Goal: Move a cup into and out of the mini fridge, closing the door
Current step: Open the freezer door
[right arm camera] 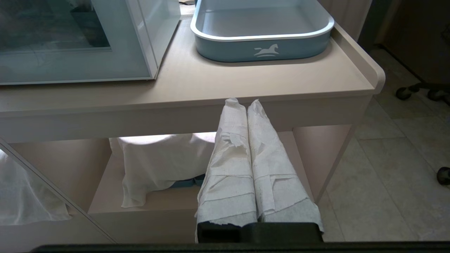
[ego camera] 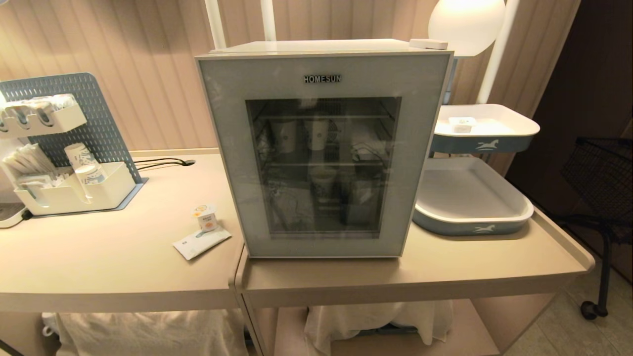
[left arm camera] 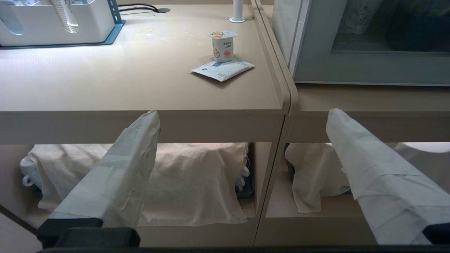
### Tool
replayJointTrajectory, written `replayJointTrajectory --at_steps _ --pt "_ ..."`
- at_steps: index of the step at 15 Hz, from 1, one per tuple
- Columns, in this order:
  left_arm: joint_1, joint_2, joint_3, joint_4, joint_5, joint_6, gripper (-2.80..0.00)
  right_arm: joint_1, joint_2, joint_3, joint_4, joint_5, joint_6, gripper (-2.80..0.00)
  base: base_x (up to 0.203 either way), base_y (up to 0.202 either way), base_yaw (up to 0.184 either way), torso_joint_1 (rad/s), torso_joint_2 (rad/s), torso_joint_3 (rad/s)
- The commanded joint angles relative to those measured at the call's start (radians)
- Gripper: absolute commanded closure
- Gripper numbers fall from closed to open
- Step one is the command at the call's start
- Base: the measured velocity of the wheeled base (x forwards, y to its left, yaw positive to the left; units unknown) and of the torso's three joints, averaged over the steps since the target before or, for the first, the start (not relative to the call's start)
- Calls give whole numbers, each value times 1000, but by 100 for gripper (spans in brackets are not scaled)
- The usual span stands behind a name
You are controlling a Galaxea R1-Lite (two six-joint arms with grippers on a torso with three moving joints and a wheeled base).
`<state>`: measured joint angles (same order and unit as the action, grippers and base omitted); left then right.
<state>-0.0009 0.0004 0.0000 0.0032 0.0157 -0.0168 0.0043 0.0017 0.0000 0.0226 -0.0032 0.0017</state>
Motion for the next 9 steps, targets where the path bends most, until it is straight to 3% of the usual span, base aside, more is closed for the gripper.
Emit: replayJointTrajectory --at_steps 1,9 --pt "-1 0 2 0 1 0 -280 0 1 0 0 0 0 0 0 0 0 0 0 0" --pt "-1 0 2 0 1 -1 -280 1 -1 0 0 1 -7 0 0 0 0 0 0 0"
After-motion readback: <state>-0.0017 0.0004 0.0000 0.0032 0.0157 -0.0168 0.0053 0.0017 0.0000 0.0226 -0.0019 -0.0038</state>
